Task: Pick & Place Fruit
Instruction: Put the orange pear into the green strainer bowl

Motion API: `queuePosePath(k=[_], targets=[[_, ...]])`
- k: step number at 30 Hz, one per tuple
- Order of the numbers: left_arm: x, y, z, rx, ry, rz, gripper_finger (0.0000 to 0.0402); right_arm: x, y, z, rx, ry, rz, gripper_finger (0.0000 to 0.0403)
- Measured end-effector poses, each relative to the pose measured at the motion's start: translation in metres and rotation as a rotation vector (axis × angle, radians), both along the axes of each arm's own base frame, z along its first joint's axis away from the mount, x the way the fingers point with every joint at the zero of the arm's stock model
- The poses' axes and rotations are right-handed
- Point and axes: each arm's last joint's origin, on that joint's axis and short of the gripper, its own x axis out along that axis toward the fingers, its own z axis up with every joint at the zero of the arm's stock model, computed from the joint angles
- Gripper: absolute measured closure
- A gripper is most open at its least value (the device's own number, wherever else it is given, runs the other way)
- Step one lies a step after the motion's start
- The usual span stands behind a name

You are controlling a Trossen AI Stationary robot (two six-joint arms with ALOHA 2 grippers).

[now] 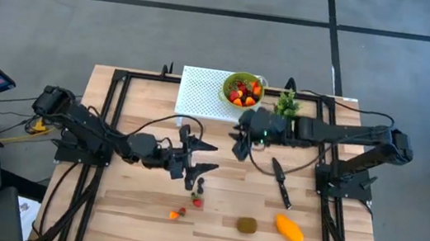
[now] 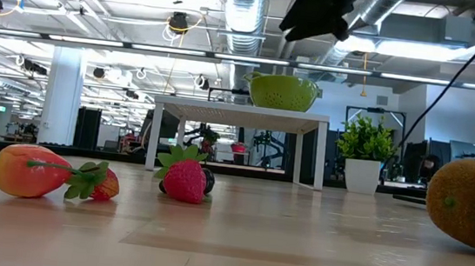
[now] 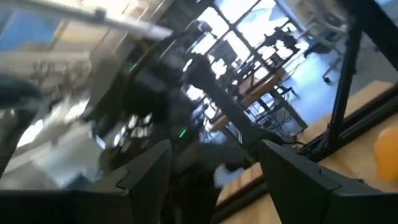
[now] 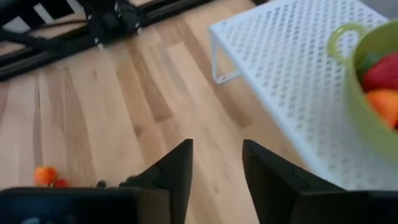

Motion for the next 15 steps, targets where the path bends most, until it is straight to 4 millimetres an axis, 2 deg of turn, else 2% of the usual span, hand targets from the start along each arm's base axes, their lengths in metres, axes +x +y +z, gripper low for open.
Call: queuePosePath(k=[6,11,15], targets=[[-0.006,-0.022,-0.007,-0.183,0.060,-0.025,0.0165,-0.006,0.048,-0.002,-0.035,0.013,0.001,0.0295],[-0.012,-0.040,-0.027,-0.320,0.243,-0.079,0.0165,-0.013,0.079,-0.003,-0.044,-0.014,0.017,0.0302],[-0.022,-0.055,-0.045,-0.410,0.410,-0.091,0.0165,-0.018,0.096,-0.003,-0.066,-0.027,0.034,0.0301]])
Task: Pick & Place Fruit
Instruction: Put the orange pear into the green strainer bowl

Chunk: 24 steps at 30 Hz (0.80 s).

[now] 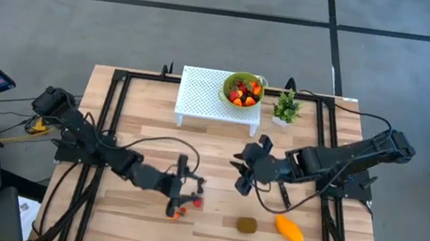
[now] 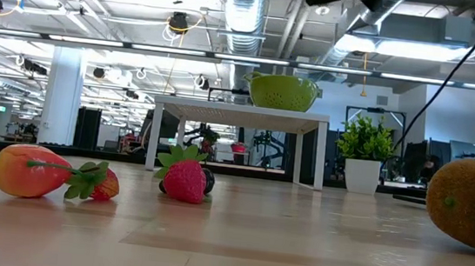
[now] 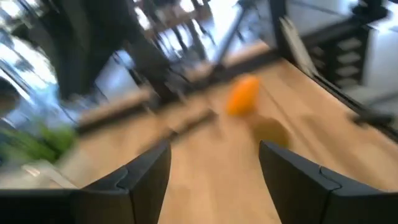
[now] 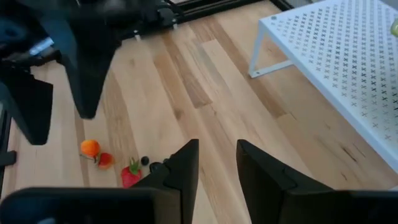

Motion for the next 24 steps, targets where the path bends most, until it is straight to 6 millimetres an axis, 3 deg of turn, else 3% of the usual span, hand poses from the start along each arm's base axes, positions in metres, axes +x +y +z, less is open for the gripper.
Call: queuePosePath(k=[6,10,16,19,24], targets=[[-0.016,-0.019,-0.018,-0.248,0.207,-0.063,0.0165,-0.003,0.008,0.001,-0.036,-0.015,-0.013,0.0301],[-0.023,-0.020,-0.029,-0.441,0.394,-0.071,0.0165,-0.003,0.006,0.001,-0.048,-0.019,-0.032,0.0301],[-0.034,-0.017,-0.044,-0.475,0.619,-0.063,0.0165,-0.001,-0.001,0.000,-0.056,-0.015,-0.050,0.0301],[-0.037,-0.009,-0.045,-0.429,0.666,-0.041,0.0165,0.001,-0.004,0.000,-0.068,-0.010,-0.054,0.0301],[-0.034,0.024,-0.019,-0.457,0.562,0.020,0.0165,0.002,-0.011,0.000,-0.070,-0.007,-0.075,0.0301]])
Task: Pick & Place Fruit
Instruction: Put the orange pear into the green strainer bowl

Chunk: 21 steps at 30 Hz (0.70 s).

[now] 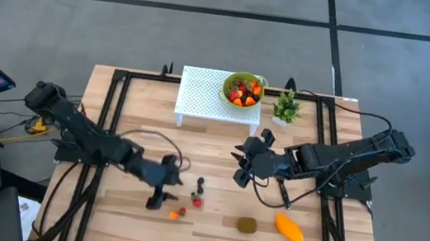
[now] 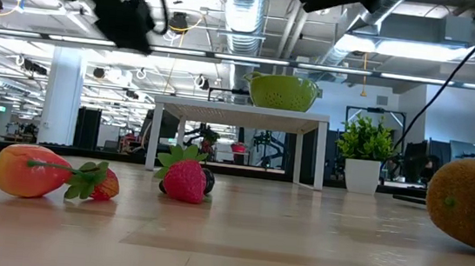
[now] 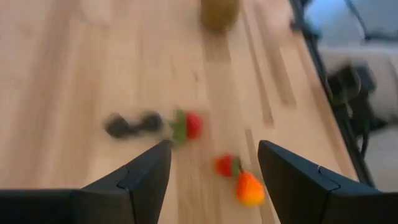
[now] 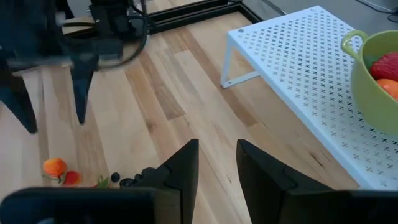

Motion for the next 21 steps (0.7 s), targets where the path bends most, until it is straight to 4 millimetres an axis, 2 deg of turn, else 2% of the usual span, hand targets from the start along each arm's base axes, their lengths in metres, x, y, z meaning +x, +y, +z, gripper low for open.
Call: queuePosePath(k=[3,8,12,17,21], targets=[[-0.006,0.011,0.012,-0.010,-0.044,0.009,0.0165,0.000,-0.001,0.000,-0.005,0.006,0.002,0.0301],[-0.021,0.014,0.008,-0.027,-0.034,0.006,0.0165,-0.001,-0.002,-0.002,-0.012,0.028,0.005,0.0301],[-0.029,-0.001,-0.004,-0.042,0.013,-0.034,0.0165,-0.001,-0.002,-0.002,-0.011,0.029,0.006,0.0301],[-0.037,-0.031,-0.033,0.027,0.106,-0.137,0.0165,-0.001,0.000,-0.002,-0.004,0.021,0.006,0.0301],[-0.037,-0.053,-0.049,0.069,0.083,-0.164,0.0165,-0.002,0.004,-0.002,0.002,0.018,0.015,0.0301]])
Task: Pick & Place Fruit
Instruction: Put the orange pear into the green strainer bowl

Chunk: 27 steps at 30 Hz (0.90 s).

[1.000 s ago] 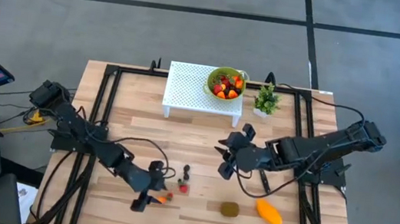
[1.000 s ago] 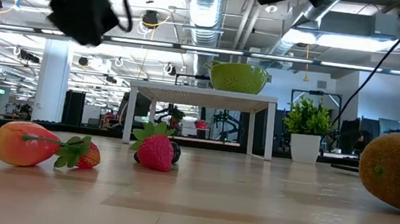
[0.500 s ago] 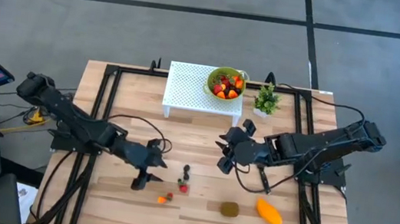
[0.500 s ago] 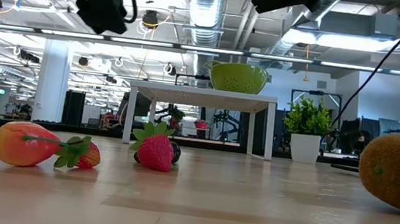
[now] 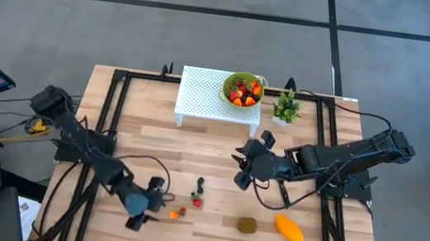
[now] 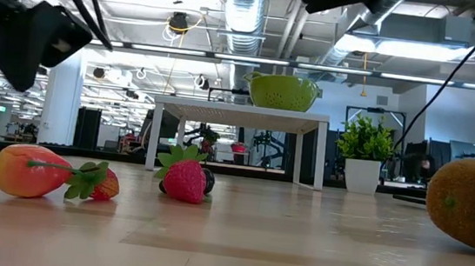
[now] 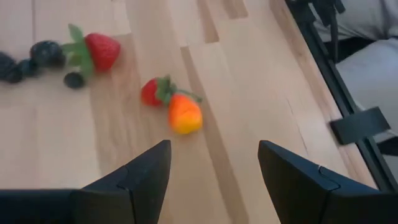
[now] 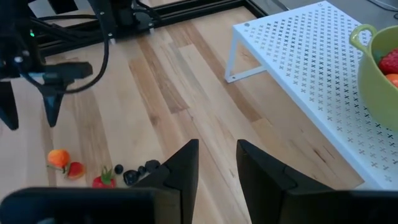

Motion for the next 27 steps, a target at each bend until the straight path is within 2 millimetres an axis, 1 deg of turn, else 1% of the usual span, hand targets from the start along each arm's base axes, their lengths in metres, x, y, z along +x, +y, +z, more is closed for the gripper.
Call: queuePosePath(k=[2,5,10,13,21,27], targets=[[0.002,-0.006,-0.005,0.001,-0.021,0.010,0.0165,0.000,0.002,0.000,0.002,-0.001,0.004,0.0301],[0.006,-0.009,-0.013,0.001,-0.020,0.024,0.0165,0.000,0.002,0.000,0.003,-0.003,0.004,0.0301],[0.015,-0.006,-0.027,0.033,-0.013,0.067,0.0165,0.000,0.000,0.000,0.003,-0.004,-0.001,0.0301],[0.021,-0.006,-0.030,0.022,-0.036,0.073,0.0165,0.000,-0.001,0.000,0.003,-0.004,-0.005,0.0301],[0.021,-0.007,-0.032,0.036,-0.036,0.052,0.0165,0.001,-0.001,0.000,0.003,-0.004,-0.006,0.0301],[0.025,-0.010,-0.042,0.056,-0.045,0.025,0.0165,0.001,-0.001,0.000,0.003,-0.005,-0.006,0.0301]])
